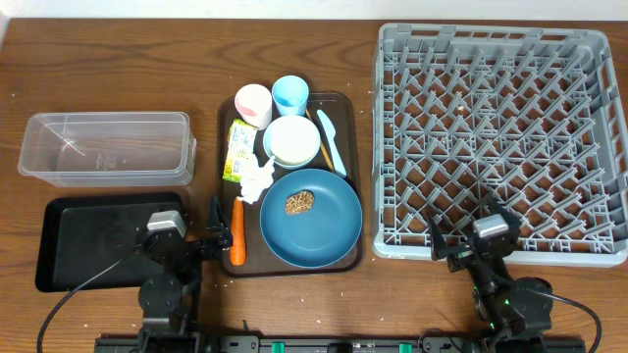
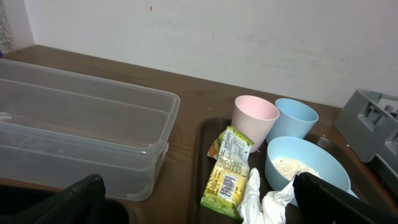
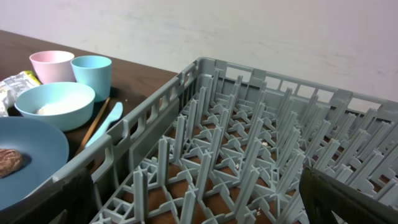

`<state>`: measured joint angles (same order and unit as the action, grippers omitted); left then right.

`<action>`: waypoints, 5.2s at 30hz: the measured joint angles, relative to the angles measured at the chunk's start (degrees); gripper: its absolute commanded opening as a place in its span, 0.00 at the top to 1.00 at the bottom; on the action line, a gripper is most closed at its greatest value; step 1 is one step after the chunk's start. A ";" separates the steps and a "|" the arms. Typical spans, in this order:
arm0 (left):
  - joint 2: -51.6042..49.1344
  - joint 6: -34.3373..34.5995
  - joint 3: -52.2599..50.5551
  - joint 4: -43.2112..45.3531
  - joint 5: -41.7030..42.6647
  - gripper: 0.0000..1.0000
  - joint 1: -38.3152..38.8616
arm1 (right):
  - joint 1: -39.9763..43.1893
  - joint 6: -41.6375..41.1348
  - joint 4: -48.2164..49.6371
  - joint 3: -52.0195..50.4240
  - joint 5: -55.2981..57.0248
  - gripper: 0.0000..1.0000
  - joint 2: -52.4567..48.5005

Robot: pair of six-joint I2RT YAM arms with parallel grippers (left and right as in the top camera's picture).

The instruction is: Sort waste into correct bins and load items into the dishwasher rack

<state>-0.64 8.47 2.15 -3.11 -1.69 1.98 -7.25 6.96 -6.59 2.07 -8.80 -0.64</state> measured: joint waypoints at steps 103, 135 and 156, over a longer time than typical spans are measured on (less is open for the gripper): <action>-89.90 7.15 81.20 -41.20 2.12 0.02 12.59 | -5.55 -18.56 -44.94 85.66 1.77 0.09 -91.62; -115.58 9.35 87.03 -30.84 5.20 0.60 3.15 | -9.51 -18.53 -49.33 85.70 1.79 0.22 -91.65; -115.62 9.31 87.03 -29.44 5.66 0.94 3.15 | -9.51 -18.56 -49.75 85.70 1.79 0.20 -91.65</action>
<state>-116.27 17.78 89.19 -32.56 3.97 5.13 -16.75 -11.60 -56.34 87.77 -7.01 -92.29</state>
